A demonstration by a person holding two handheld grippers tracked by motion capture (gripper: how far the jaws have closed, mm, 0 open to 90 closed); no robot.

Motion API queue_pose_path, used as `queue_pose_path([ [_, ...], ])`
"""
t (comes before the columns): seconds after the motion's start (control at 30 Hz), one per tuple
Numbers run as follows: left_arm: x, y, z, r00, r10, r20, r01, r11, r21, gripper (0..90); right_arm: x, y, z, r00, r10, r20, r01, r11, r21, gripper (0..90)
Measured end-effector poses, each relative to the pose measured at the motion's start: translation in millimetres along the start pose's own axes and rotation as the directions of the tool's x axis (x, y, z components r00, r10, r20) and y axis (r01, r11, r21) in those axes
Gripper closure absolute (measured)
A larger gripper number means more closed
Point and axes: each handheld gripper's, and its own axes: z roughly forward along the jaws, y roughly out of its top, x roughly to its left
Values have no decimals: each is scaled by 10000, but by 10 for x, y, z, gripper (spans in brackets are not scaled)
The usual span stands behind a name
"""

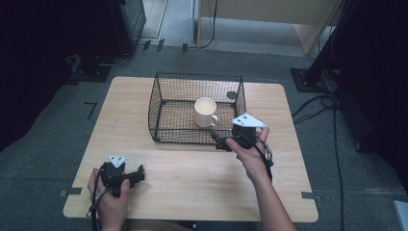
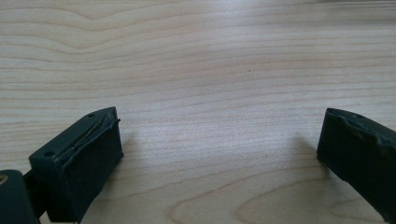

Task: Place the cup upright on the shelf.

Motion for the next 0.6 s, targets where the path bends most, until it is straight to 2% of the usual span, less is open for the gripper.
queue_pose_path([
  [0.1, 0, 0, 0, 10000, -3, 0, 3, 10000, 4, 0, -45, -63, -130, 9999, 46, 125, -45, 10000, -70, 0],
  [0.4, 1, 0, -2, 10000, 11, 2, -11, 10000, 24, 0, -176, -211, -320, 9988, 189, 451, -185, 9998, -96, 0],
  [0.6, 2, 1, -2, 10000, 34, 0, -34, 10000, 35, 0, -342, -377, -452, 9951, 475, 865, -472, 9989, -55, 0],
])
